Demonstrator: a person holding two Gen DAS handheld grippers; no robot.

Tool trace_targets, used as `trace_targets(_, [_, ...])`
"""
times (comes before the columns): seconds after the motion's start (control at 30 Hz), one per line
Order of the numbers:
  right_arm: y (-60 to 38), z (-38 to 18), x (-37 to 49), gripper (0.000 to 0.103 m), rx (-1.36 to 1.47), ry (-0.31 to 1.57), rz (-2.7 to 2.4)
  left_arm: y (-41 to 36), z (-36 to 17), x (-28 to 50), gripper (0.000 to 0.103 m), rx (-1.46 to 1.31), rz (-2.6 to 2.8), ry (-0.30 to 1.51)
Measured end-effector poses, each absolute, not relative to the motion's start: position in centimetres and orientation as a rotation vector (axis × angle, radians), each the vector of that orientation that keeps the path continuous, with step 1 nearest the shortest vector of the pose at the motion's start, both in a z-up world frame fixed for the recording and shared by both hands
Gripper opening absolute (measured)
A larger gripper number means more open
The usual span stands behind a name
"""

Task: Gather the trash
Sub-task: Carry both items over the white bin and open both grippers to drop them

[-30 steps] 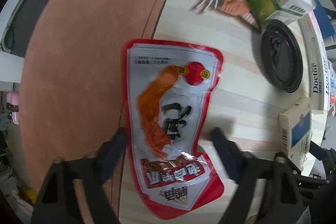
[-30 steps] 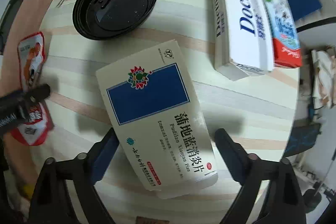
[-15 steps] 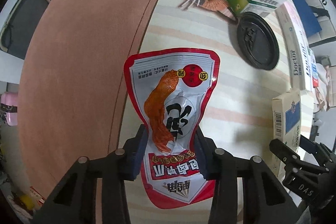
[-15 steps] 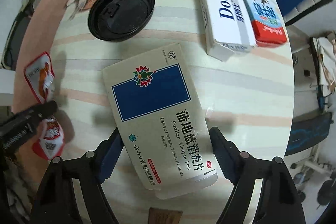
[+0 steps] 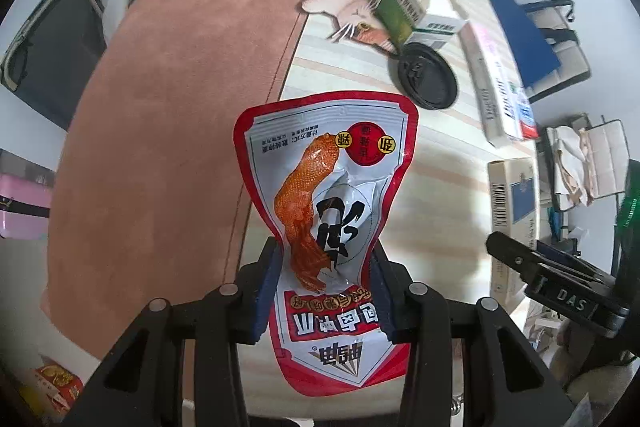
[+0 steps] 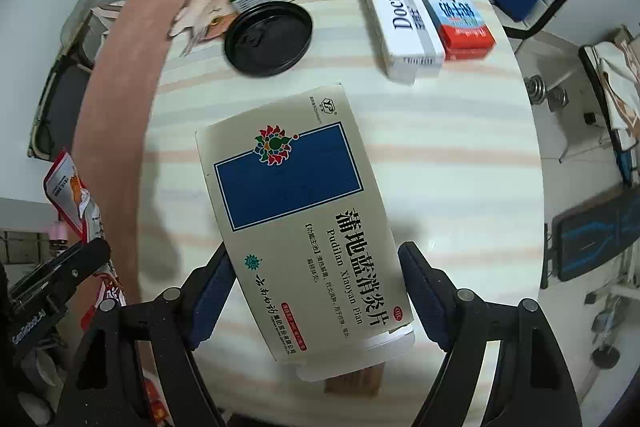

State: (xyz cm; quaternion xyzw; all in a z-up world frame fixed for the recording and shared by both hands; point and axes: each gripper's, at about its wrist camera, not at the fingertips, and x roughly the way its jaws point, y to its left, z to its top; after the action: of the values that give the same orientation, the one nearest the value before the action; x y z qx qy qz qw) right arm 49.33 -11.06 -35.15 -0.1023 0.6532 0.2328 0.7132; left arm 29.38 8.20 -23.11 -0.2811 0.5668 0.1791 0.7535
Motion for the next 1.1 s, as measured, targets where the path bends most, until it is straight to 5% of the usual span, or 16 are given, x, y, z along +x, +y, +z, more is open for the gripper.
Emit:
trace_targets(0.53, [-18.6,-35.6,21.4,0.082,0.033,1.474,0.374,3.5,-23.9,10.0,0.038,-0.627,0.109,1.218])
trace_targets(0.73, [-22.2,-42.2,12.3,0.082,0.076,1.603,0.287,1.3,-32.0,4.4,0.038,-0.653,0.068,1.381])
trace_targets(1.1, [-24.3,-64.0,6.6,0.082,0.138,1.729,0.231,1.0,-53.8,3.0,0.045,-0.744,0.148,1.549])
